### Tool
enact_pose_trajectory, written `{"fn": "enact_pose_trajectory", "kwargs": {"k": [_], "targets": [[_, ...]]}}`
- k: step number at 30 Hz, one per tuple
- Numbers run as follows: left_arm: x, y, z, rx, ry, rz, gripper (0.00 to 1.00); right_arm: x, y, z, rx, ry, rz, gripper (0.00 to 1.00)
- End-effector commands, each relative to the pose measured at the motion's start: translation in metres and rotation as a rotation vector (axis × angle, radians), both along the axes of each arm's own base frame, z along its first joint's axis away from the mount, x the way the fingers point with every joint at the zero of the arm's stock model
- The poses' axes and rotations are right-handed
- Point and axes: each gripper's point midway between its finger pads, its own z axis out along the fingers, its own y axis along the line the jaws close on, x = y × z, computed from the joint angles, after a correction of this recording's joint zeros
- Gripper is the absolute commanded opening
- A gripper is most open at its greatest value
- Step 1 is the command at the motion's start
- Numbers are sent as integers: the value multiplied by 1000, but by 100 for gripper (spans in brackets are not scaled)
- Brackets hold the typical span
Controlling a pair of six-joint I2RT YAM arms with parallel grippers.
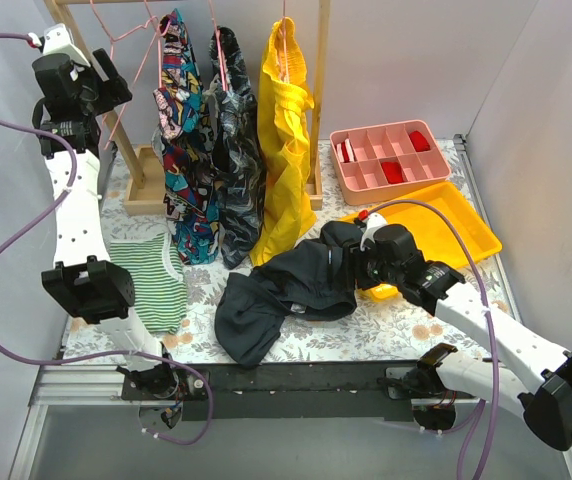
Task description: Place the shorts on the hanger
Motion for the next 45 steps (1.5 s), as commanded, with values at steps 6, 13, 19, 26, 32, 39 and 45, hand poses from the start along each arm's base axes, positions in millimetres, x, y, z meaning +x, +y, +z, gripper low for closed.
{"fn": "enact_pose_trajectory", "kwargs": {"k": [6,13,19,26,32,39,45], "targets": [[5,-2,1,58,-16,-47,62,5,9,21,39,-48,45,57],[18,-11,-15,28,10,-105,43,4,9,20,37,-47,44,57],[19,-12,-23,17,27,-114,38,4,9,18,34,-43,46,57],[19,-10,-14,32,6,-104,14,4,11,16,34,-35,52,57],[17,-17,15,61,-58,-138,0,4,10,13,27,-29,51,57],[7,-24,33,85,-98,-172,0,6,10,11,23,-30,47,57],[-7,-30,21,81,-63,-165,0,6,10,10,20,-29,50,57]]}}
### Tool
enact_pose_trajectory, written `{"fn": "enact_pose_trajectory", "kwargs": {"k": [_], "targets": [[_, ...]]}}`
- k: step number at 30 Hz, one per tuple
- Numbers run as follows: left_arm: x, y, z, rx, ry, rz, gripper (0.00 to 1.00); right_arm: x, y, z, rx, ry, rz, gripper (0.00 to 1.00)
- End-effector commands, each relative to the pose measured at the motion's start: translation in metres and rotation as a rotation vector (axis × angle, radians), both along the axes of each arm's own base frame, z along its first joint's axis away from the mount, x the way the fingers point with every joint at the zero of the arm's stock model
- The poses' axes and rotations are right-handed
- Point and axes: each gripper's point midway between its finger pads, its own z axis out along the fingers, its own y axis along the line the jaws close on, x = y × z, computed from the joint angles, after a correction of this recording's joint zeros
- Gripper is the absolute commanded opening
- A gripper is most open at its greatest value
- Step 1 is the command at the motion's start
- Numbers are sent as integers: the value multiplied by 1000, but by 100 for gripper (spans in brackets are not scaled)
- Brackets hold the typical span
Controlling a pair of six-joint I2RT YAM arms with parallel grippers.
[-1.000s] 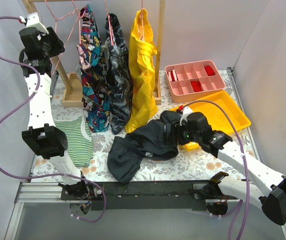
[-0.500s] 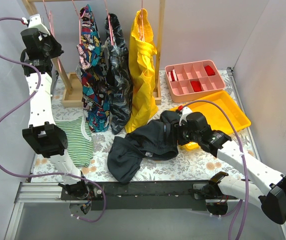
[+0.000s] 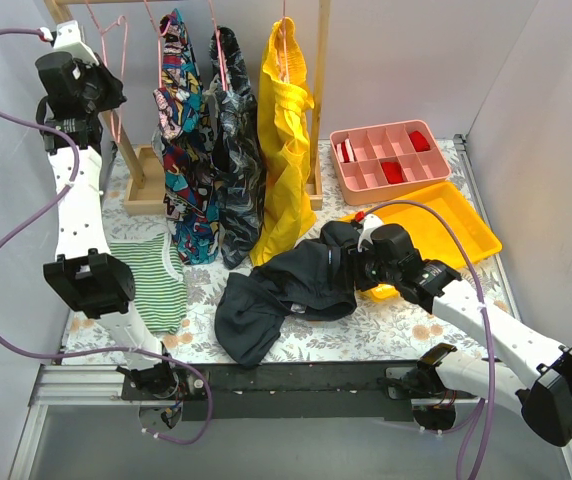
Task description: Place the shorts on the hanger
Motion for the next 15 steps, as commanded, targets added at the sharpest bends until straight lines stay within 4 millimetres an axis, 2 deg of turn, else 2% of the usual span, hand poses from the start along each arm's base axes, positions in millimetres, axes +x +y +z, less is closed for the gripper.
{"fn": "enact_pose_trajectory", "kwargs": {"k": [1,3,4,6,11,15], "targets": [[-30,-9,26,33,-51,-7,0,9,7,18,36,-57,17,57],[-42,-12,35,42,-73,-4,0,9,8,19,36,-58,21,56],[-44,-11,31,44,-71,2,0,9,8,19,37,-57,22,56],[-55,-12,42,54,-97,8,0,9,7,20,34,-60,24,57],[-62,-13,56,57,-136,13,0,10,5,24,31,-81,14,57],[-58,-13,58,47,-142,6,0,12,2,28,22,-97,6,57]]}}
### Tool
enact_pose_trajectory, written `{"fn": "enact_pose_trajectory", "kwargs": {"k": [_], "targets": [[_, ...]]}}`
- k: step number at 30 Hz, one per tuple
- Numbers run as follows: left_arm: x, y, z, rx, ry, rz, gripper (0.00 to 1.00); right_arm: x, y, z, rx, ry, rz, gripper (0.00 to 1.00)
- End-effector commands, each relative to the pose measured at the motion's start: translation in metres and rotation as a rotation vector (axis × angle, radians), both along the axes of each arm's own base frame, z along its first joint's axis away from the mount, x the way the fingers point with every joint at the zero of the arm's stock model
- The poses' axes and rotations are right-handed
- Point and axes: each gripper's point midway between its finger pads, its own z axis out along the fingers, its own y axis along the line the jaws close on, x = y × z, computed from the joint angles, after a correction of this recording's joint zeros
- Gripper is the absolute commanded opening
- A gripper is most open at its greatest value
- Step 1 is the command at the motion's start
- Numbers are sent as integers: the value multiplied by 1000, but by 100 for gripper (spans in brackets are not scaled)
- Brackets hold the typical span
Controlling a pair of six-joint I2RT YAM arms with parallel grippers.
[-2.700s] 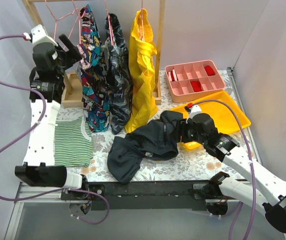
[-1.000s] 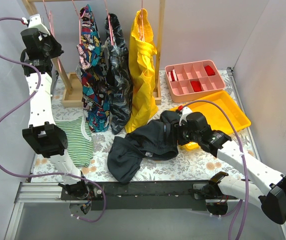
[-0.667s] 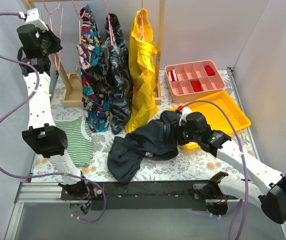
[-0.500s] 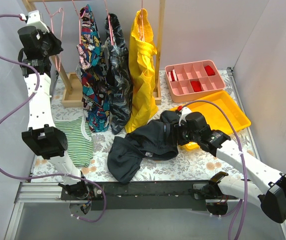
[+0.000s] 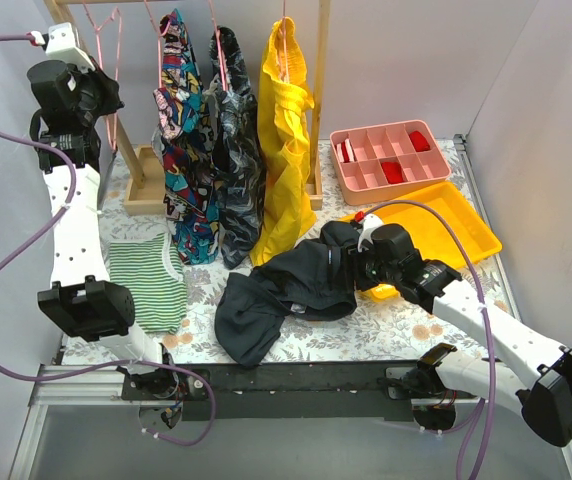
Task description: Place the shorts on the hanger
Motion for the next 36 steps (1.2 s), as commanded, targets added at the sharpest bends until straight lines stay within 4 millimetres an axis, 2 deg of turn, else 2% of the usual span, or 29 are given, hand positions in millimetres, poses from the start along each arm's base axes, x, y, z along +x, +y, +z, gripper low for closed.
{"fn": "enact_pose_trajectory", "kwargs": {"k": [1,6,7,10,14,16,18,19,20,21,23,24,26,27,28,30,31,33,34,36], "targets": [[-14,-4,35,15,-84,-5,0,11,3,28,30,-87,1,57],[-14,-7,34,-4,-80,-15,0,9,1,28,30,-91,-2,57],[-19,-9,39,-2,-95,-17,0,9,0,28,33,-96,-3,56],[-24,-5,37,9,-92,6,0,8,-1,26,31,-94,-3,57],[-42,-7,42,19,-102,9,0,7,-1,26,29,-90,1,56],[-48,-8,35,18,-87,12,0,8,-1,27,28,-96,0,57],[-61,-10,40,19,-104,15,0,7,-2,28,26,-97,0,57],[-64,-10,32,15,-89,17,0,7,-2,27,25,-97,1,57],[-69,-10,32,16,-93,21,0,7,-3,28,26,-97,0,57],[-82,-12,43,19,-123,26,0,5,-2,28,26,-94,4,57],[-91,-13,39,19,-120,32,0,5,-3,29,28,-94,5,56],[-107,-17,49,22,-146,27,0,4,-3,31,30,-98,6,56],[-122,-21,54,-5,-159,22,0,3,-4,34,35,-103,1,56],[-131,-28,51,-23,-141,-1,0,3,-5,35,37,-108,-2,57],[-151,-37,61,-56,-165,-23,0,2,-6,36,37,-107,-7,57],[-167,-52,54,-96,-150,-89,0,2,-8,40,41,-118,-16,56],[-190,-69,62,-99,-184,-161,0,2,-10,40,39,-120,-23,56],[-205,-84,60,-134,-183,-231,0,3,-15,44,38,-137,-49,57],[-217,-99,62,-135,-188,-307,0,2,-16,45,39,-140,-54,57],[-227,-115,66,-170,-190,-383,0,5,-25,52,36,-173,-106,57]]}}
